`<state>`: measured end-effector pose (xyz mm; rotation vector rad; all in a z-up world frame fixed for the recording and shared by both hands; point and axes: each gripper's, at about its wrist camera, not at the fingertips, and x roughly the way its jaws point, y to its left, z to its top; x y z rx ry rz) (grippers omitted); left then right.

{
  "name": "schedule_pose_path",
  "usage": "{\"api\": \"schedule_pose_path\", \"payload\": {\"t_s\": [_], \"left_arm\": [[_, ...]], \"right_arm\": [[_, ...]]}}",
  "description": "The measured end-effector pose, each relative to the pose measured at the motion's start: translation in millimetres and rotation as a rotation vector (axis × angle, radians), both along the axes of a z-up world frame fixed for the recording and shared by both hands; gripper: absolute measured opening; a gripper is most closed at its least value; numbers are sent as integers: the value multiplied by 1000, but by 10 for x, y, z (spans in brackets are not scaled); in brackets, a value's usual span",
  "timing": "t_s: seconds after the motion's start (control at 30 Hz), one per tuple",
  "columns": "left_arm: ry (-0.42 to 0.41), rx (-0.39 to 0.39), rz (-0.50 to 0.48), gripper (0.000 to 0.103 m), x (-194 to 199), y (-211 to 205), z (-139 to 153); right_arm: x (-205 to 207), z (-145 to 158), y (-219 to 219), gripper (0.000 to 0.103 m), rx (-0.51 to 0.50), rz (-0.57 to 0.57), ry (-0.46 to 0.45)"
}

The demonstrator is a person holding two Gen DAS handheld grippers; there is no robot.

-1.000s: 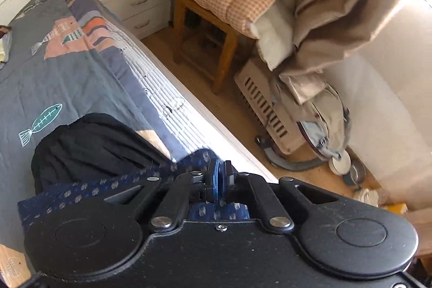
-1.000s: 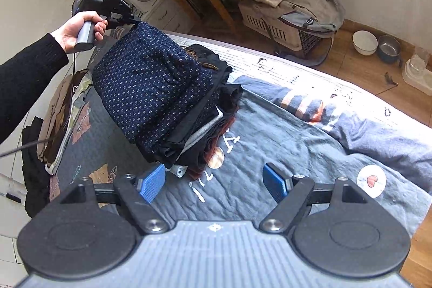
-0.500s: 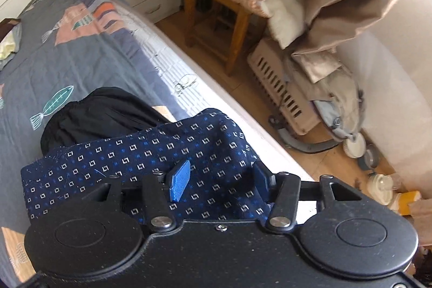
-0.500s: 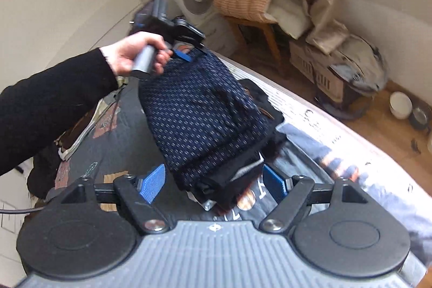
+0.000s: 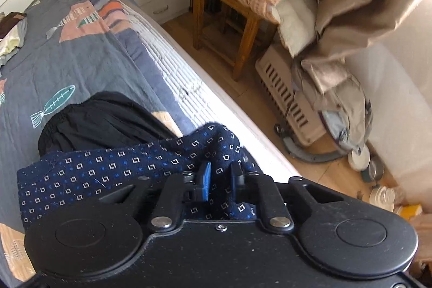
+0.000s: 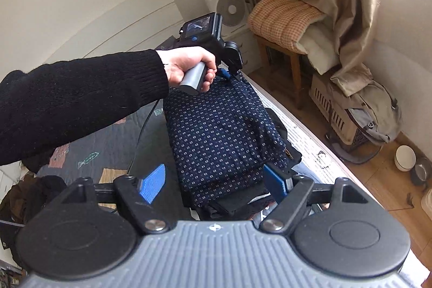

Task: Fold clothes
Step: 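Open the left gripper and lift it away from the stack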

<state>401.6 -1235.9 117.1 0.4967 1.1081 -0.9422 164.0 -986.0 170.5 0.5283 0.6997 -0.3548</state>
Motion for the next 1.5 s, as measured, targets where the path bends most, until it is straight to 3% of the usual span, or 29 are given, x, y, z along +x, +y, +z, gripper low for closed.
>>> {"api": "schedule_pose_path", "payload": {"t_s": [0.07, 0.13, 0.23, 0.4, 0.5, 0.7, 0.9, 1.23, 1.33, 1.5], "left_arm": [[-5, -21, 10, 14, 11, 7, 21], [-2, 7, -11, 15, -2, -24, -16], [0, 29, -35, 25, -43, 7, 1], [-11, -35, -103, 62, -130, 347, 250], [-23, -70, -132, 78, -173, 678, 411], [11, -79, -105, 79, -147, 1349, 565], [8, -129, -62, 94, -191, 1978, 692], [-110, -201, -75, 103, -510, 2748, 987], [-60, -170, -92, 103, -598, 2868, 1044], [-75, -140, -100, 103, -809, 3102, 1117]], "right_arm": [[-5, 4, 2, 79, 2, 1, -7], [-17, -9, 14, 79, 0, 0, -11], [-10, -5, 32, 79, -6, 12, -3], [27, 33, 26, 79, -5, 24, -7], [47, 47, 35, 79, 0, 37, -11], [90, 89, 86, 79, 8, 77, -21], [140, 147, 160, 79, 10, 123, -28], [152, 258, 284, 79, 11, 176, -28], [149, 274, 325, 79, 12, 189, -18], [154, 283, 371, 79, 20, 205, 6]]}}
